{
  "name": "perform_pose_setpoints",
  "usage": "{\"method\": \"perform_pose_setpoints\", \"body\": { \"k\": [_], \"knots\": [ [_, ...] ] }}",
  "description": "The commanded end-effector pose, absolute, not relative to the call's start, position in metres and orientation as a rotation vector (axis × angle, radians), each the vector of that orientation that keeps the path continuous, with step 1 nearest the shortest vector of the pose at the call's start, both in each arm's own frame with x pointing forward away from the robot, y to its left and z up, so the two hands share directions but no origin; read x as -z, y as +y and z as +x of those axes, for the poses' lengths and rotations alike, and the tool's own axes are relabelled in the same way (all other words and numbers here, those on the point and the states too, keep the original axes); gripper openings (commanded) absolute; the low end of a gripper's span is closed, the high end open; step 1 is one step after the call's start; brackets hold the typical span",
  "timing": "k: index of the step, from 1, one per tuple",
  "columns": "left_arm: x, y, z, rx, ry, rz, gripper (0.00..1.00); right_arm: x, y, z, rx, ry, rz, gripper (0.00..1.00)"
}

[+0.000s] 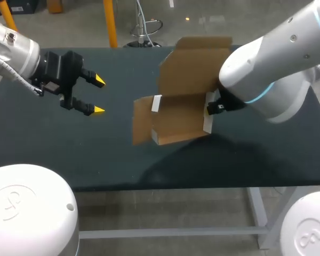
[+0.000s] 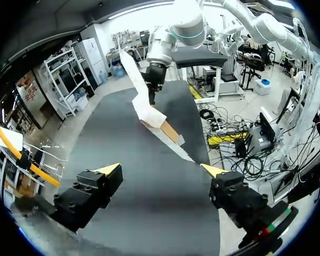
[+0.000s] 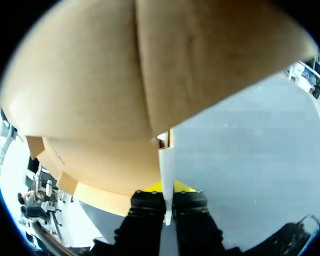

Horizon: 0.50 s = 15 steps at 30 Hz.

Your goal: Assemble the packaging by folding the flat box into shape, placing the metal phone stand inside, and closing the box properly

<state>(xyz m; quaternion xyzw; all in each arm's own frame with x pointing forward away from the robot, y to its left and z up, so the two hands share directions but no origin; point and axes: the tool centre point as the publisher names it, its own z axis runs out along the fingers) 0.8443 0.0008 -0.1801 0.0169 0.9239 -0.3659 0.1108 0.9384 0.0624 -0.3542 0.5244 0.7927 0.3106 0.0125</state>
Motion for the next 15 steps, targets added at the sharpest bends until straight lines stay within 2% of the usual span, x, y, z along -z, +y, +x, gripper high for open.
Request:
{"method": "perform_pose_setpoints", "body": {
  "k": [1, 15],
  "knots": [
    [0.181, 0.0, 0.847, 1.062, 2.723, 0.035, 1.0, 0.351, 0.063, 0.94, -0.627, 2.713, 1.707, 0.0],
    [0.199, -0.003, 0.861, 0.975, 2.727, 0.053, 1.0, 0.356, 0.069, 0.925, -0.086, 2.545, 2.028, 0.0]
  ]
}}
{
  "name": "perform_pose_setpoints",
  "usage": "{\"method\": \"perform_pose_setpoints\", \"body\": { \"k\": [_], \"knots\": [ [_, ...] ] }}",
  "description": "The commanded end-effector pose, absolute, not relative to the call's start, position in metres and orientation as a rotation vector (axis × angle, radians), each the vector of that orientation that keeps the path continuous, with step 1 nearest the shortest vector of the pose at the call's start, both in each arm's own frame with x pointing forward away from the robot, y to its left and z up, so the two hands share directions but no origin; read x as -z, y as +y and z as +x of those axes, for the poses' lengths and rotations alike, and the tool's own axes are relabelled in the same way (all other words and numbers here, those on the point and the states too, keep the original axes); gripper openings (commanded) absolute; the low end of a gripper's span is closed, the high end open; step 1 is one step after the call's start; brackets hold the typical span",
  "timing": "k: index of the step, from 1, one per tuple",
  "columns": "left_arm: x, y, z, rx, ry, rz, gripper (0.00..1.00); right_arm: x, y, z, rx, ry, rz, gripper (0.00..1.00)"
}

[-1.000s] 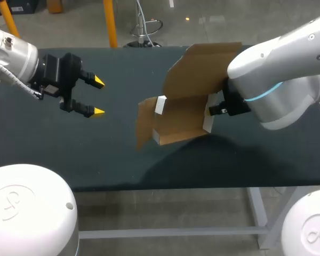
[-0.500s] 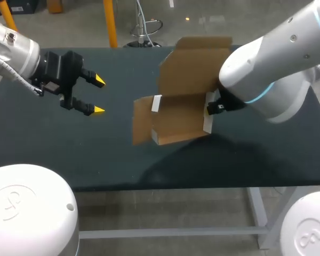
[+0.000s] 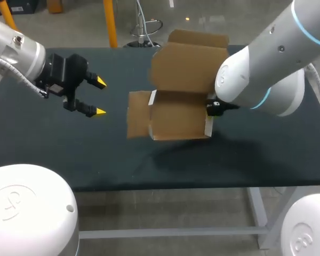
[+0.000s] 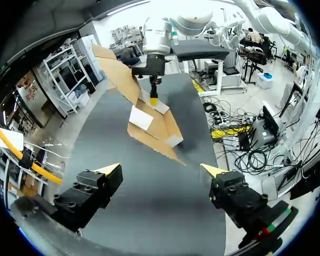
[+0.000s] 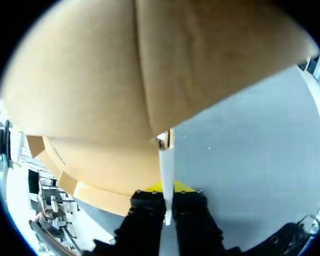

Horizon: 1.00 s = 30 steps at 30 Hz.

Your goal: Assemble the packaging by folding the flat box into shape, placing the metal phone stand inside, and closing the box properly

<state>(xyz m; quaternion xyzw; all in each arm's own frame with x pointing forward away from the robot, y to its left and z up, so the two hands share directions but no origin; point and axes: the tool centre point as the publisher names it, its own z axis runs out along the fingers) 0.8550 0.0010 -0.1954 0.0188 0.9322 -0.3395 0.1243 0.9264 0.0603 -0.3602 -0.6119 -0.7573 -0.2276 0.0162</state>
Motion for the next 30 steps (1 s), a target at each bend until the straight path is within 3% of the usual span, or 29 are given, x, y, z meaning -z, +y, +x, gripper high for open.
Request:
{"method": "perform_pose_setpoints", "body": {
  "k": [1, 30],
  "knots": [
    [0.199, -0.003, 0.861, 0.971, 2.728, 0.054, 1.0, 0.357, 0.069, 0.924, 0.065, -2.357, -1.888, 0.0],
    [0.211, -0.007, 0.87, 0.979, 2.769, 0.117, 1.0, 0.386, 0.056, 0.894, -0.16, -2.168, -1.813, 0.0]
  ]
}}
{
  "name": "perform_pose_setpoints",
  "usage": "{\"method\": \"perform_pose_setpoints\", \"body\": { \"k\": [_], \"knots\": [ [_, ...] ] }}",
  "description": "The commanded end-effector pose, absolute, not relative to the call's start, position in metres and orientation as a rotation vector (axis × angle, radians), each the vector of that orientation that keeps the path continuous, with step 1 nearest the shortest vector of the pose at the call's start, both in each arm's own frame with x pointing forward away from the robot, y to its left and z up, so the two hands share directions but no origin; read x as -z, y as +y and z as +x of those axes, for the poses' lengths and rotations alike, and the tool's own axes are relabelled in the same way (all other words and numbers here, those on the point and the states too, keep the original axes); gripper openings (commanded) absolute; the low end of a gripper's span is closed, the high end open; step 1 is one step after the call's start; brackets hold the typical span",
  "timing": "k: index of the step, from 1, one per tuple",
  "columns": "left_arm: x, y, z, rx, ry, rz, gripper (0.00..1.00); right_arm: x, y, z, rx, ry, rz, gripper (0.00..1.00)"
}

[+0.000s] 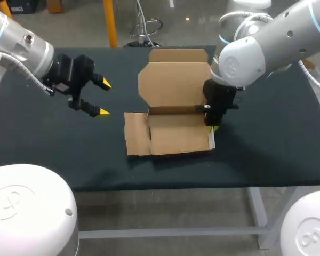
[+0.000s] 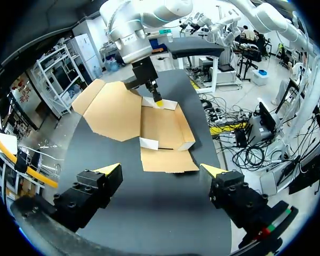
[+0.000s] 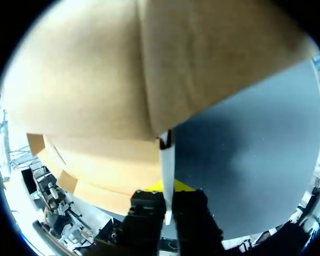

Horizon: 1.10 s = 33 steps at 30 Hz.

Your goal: Assemble the packaging by folding the flat box into shape, placing the metal phone stand inside, and closing the box properly

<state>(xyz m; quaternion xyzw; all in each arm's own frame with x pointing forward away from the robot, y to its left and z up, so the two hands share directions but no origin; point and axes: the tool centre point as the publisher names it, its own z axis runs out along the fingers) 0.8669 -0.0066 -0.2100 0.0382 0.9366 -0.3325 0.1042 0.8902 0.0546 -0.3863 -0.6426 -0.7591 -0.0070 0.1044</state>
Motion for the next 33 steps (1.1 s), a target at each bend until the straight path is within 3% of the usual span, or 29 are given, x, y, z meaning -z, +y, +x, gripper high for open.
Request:
{"method": "perform_pose_setpoints", "body": {
  "k": [1, 33],
  "knots": [
    [0.212, -0.007, 0.87, 0.979, 2.77, 0.118, 1.0, 0.386, 0.056, 0.894, -0.169, -2.169, -1.817, 0.0],
    [0.212, -0.007, 0.871, 0.973, 2.772, 0.12, 1.0, 0.381, 0.06, 0.876, -0.403, -1.974, -1.819, 0.0]
  ]
}}
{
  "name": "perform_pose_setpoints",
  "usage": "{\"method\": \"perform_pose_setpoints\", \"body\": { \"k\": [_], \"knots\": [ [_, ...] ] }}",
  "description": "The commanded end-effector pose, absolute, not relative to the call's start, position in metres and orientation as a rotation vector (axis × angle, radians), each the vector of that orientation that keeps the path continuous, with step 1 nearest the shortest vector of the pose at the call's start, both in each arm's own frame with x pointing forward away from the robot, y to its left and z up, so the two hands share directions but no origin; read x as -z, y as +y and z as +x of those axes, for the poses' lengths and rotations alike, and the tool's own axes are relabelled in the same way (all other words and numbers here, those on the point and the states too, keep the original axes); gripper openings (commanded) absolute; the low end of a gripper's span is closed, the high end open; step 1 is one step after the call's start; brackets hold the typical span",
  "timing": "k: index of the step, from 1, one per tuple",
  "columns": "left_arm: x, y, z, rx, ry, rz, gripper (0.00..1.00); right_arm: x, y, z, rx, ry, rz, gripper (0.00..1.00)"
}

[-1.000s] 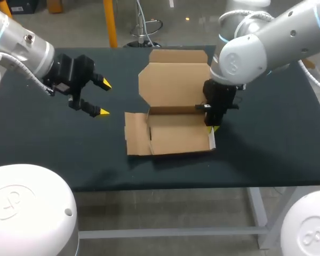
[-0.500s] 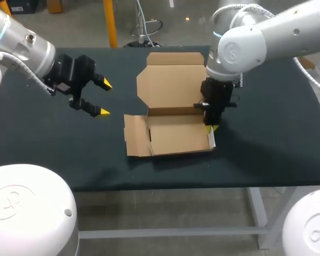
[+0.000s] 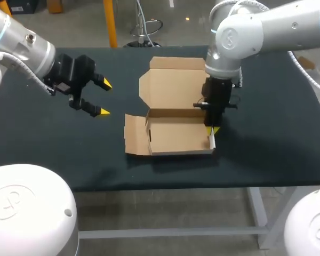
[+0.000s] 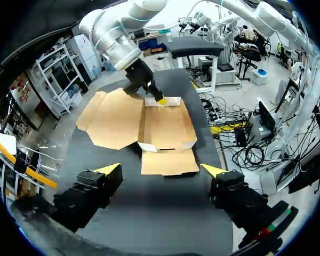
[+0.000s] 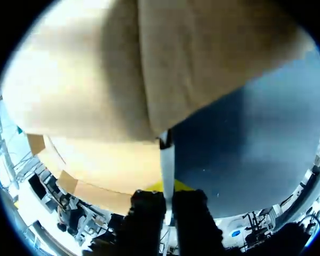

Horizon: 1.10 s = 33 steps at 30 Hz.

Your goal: Assemble the packaging by folding the flat box into shape, placing the metal phone stand inside, and closing the box properly

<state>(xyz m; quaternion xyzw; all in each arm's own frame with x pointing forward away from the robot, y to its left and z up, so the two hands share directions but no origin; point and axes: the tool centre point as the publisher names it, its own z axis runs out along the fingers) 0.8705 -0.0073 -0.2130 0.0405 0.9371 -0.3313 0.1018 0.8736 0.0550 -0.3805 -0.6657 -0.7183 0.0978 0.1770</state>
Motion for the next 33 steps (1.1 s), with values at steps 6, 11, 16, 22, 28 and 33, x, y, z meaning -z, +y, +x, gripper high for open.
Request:
{"method": "perform_pose_setpoints", "body": {
  "k": [6, 11, 16, 22, 28, 33],
  "knots": [
    [0.212, -0.007, 0.871, 0.973, 2.772, 0.12, 1.0, 0.392, 0.057, 0.874, -0.45, -1.915, -1.816, 0.0],
    [0.212, -0.007, 0.871, 0.973, 2.772, 0.12, 1.0, 0.4, 0.057, 0.876, -0.477, -1.886, -1.807, 0.0],
    [0.212, -0.007, 0.871, 0.973, 2.772, 0.12, 1.0, 0.401, 0.058, 0.875, -0.481, -1.891, -1.815, 0.0],
    [0.212, -0.007, 0.871, 0.973, 2.772, 0.12, 1.0, 0.404, 0.059, 0.875, -0.473, -1.888, -1.833, 0.02],
    [0.212, -0.007, 0.871, 0.973, 2.772, 0.12, 1.0, 0.406, 0.059, 0.875, -0.45, -1.894, -1.858, 0.13],
    [0.212, -0.007, 0.871, 0.973, 2.772, 0.12, 1.0, 0.407, 0.058, 0.875, -0.429, -1.898, -1.886, 0.24]
  ]
}}
